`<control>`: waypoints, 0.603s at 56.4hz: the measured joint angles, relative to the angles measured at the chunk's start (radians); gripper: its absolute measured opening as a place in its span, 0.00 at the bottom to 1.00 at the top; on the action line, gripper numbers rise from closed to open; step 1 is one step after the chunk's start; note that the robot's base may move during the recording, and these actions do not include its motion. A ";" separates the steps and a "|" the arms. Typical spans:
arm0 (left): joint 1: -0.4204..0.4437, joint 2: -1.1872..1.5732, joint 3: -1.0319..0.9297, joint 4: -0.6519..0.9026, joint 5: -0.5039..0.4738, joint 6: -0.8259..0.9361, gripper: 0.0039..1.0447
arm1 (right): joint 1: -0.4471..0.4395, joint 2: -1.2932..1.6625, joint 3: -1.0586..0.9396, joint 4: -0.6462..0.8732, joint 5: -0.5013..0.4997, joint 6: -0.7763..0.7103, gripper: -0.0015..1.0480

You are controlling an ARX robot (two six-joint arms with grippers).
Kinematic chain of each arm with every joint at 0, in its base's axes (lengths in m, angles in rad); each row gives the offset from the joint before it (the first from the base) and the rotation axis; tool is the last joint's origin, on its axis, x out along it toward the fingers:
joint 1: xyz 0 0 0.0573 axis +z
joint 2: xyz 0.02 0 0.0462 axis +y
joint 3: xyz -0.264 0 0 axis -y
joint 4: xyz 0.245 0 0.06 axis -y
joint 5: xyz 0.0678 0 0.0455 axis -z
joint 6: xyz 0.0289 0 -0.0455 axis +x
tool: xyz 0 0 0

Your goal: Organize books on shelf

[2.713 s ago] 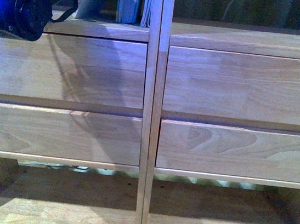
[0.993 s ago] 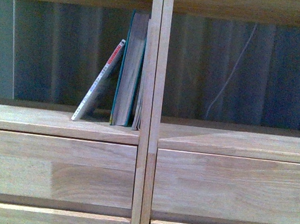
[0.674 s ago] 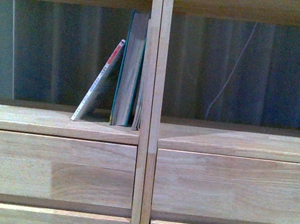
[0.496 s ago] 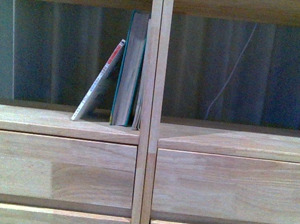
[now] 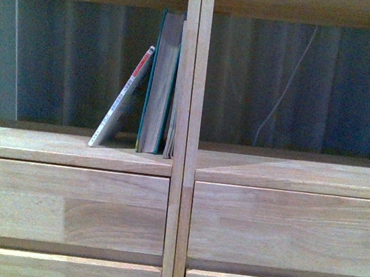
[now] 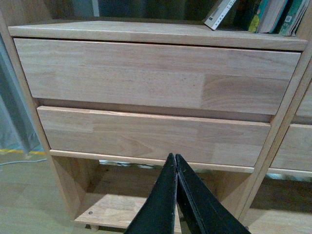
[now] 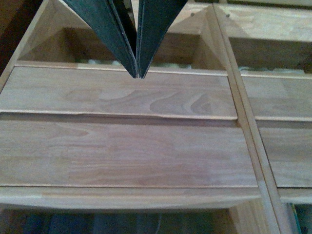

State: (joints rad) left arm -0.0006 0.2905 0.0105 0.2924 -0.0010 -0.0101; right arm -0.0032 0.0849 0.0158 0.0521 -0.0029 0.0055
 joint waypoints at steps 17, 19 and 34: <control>0.000 -0.090 0.000 -0.091 0.000 0.000 0.02 | 0.000 -0.079 0.000 -0.050 0.000 0.000 0.03; 0.000 -0.100 0.000 -0.100 0.000 0.000 0.02 | 0.000 -0.079 0.000 -0.050 0.000 0.000 0.03; 0.000 -0.280 0.000 -0.288 0.000 0.001 0.02 | 0.000 -0.079 0.000 -0.051 0.000 0.000 0.03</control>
State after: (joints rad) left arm -0.0006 0.0109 0.0105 0.0048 -0.0010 -0.0093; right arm -0.0029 0.0059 0.0158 0.0013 -0.0032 0.0051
